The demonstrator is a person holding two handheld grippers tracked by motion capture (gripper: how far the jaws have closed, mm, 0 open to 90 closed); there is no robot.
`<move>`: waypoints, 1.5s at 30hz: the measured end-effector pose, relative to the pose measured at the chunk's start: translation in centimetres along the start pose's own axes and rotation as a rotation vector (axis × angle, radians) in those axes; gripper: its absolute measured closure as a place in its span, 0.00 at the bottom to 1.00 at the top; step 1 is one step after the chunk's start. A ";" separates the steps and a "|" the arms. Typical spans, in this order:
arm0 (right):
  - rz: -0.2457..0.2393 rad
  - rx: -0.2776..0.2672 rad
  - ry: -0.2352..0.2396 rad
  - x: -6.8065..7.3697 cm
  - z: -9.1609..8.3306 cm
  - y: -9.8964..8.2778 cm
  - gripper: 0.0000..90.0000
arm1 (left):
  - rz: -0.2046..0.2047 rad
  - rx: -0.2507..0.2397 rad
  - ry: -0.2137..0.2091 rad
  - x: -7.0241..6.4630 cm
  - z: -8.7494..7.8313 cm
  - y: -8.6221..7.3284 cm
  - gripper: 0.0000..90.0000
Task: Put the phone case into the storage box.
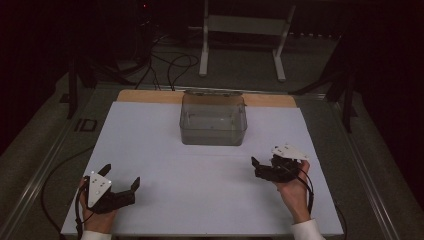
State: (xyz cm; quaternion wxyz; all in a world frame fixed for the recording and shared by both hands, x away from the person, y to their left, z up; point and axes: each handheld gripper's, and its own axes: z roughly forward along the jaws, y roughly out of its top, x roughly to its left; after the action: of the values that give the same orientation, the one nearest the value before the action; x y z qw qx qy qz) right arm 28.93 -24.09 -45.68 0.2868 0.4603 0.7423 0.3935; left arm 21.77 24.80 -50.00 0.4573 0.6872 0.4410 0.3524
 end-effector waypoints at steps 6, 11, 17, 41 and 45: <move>0.017 -0.058 0.009 -0.9 -1.1 -1.5 0.12 | -0.001 0.001 -0.016 0.0 0.1 0.0 0.01; -0.001 -0.093 0.015 -0.9 -2.0 -2.7 0.12 | 0.000 -0.001 -0.026 -0.1 0.1 0.0 0.01; -0.019 -0.179 0.029 -0.5 -3.3 -4.2 0.12 | 0.004 -0.011 -0.037 -0.1 0.0 0.1 0.01; 0.023 -0.249 0.060 -0.2 -4.3 -6.6 0.12 | 0.031 -0.027 -0.055 -0.3 -0.3 0.3 0.00; 0.023 -0.253 0.057 -0.3 -4.5 -6.8 0.12 | 0.034 -0.028 -0.056 -0.2 -0.3 0.3 0.00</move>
State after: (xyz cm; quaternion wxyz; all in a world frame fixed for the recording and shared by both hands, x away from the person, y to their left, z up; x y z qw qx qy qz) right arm 22.44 -27.63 -49.07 0.3168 0.4177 0.6892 0.5001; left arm 21.49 24.64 -49.62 0.4731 0.6975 0.4114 0.3469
